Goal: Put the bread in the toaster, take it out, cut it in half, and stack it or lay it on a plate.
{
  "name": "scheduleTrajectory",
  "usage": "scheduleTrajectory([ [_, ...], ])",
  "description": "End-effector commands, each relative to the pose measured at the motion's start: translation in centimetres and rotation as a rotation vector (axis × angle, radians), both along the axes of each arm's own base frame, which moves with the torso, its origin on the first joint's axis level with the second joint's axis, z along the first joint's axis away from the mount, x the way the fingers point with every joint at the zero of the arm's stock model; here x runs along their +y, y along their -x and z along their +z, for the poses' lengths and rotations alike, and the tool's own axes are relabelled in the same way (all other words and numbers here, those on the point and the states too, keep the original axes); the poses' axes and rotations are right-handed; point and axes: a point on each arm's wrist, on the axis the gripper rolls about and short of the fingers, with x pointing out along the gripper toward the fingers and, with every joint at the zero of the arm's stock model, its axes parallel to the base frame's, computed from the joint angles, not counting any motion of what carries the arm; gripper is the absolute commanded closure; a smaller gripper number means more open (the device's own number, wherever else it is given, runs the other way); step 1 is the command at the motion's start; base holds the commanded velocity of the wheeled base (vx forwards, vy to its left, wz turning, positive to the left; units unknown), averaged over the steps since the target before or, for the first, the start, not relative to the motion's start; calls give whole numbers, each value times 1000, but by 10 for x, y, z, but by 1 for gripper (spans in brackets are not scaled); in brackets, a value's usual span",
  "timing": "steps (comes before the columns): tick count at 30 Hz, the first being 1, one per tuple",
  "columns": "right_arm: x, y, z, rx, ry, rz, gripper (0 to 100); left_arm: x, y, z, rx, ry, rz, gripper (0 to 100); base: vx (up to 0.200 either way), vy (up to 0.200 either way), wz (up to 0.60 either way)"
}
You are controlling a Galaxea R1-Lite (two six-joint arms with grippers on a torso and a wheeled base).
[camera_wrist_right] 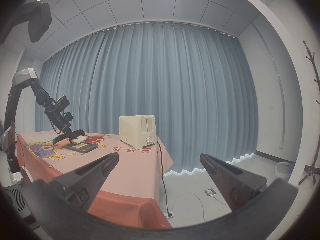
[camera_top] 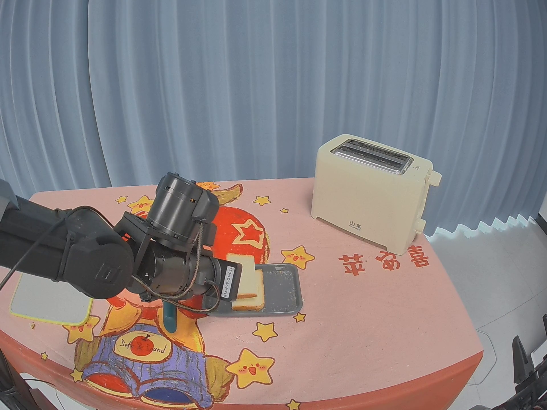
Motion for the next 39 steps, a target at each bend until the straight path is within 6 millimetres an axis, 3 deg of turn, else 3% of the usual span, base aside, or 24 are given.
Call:
scheduleTrajectory([
  [1,0,0,-5,1,0,1,0,0,0,0,1,-1,-1,100,0,0,0],
  [39,0,0,-5,1,0,1,0,-2,-4,-10,21,-22,7,100,0,0,0],
])
